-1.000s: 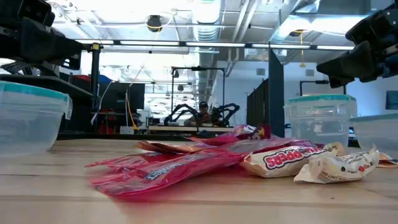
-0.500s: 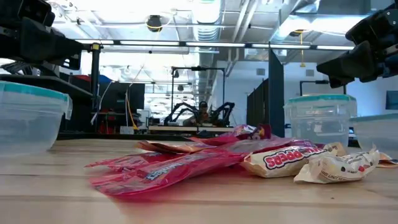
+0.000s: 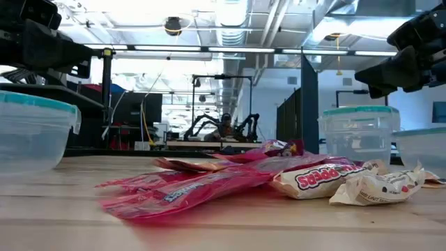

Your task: Sort candy

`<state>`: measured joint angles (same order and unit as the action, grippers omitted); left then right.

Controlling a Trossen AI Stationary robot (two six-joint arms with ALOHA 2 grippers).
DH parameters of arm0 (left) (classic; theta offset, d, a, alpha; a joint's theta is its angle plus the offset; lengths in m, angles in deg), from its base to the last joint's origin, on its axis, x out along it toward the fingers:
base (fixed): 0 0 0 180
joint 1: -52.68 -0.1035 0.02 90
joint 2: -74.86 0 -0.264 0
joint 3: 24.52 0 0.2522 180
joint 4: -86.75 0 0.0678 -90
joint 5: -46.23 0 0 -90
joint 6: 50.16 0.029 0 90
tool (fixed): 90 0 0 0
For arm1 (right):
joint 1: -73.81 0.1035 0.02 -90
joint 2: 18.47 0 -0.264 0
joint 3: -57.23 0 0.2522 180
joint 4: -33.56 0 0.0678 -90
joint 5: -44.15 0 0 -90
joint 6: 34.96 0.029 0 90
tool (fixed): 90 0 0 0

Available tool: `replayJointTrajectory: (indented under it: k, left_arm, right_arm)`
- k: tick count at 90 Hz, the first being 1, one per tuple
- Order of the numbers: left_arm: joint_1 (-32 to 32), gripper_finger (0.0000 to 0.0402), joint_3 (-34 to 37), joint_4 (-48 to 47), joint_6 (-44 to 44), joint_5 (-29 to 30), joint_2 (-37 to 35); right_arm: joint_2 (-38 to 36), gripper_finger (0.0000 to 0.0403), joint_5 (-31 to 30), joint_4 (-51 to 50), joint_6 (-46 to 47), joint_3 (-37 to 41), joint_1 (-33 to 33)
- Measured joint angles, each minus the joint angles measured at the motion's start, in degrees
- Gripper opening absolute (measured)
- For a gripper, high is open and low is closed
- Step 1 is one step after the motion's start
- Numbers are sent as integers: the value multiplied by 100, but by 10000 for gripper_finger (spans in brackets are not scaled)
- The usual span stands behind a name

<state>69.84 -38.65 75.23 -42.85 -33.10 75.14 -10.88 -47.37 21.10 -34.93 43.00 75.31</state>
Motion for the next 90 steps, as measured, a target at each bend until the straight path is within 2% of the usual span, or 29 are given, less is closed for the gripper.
replayJointTrajectory:
  k: [81, 90]
  left_arm:
    - [-1, 6, 0, 136, -143, 10, 0]
    - [-60, 6, -56, 745, -449, 423, 26]
  right_arm:
    - [-2, 0, 0, -2, -2, 1, -1]
    - [-2, 0, 0, -2, 0, 0, 0]
